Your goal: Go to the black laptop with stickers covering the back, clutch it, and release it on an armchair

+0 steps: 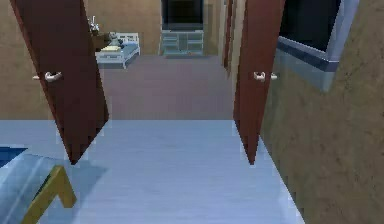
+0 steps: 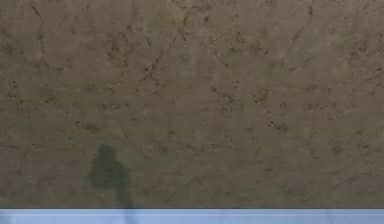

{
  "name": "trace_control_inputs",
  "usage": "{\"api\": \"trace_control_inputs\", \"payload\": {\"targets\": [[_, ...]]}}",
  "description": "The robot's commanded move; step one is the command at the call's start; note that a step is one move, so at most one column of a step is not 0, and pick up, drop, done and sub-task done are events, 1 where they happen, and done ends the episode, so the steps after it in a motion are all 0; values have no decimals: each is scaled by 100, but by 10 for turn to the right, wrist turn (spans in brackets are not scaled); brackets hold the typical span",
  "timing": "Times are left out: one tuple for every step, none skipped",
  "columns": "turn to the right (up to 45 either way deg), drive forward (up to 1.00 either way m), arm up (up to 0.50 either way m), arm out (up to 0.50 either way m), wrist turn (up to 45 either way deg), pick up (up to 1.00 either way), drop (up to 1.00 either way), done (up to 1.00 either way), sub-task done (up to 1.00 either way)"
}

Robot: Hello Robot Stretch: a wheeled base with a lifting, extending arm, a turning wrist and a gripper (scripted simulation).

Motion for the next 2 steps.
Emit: {"api": "trace_control_inputs", "payload": {"targets": [[-60, 0, 0, 0, 0, 0, 0, 0, 0], [0, 100, 0, 0, 0, 0, 0, 0, 0]]}}
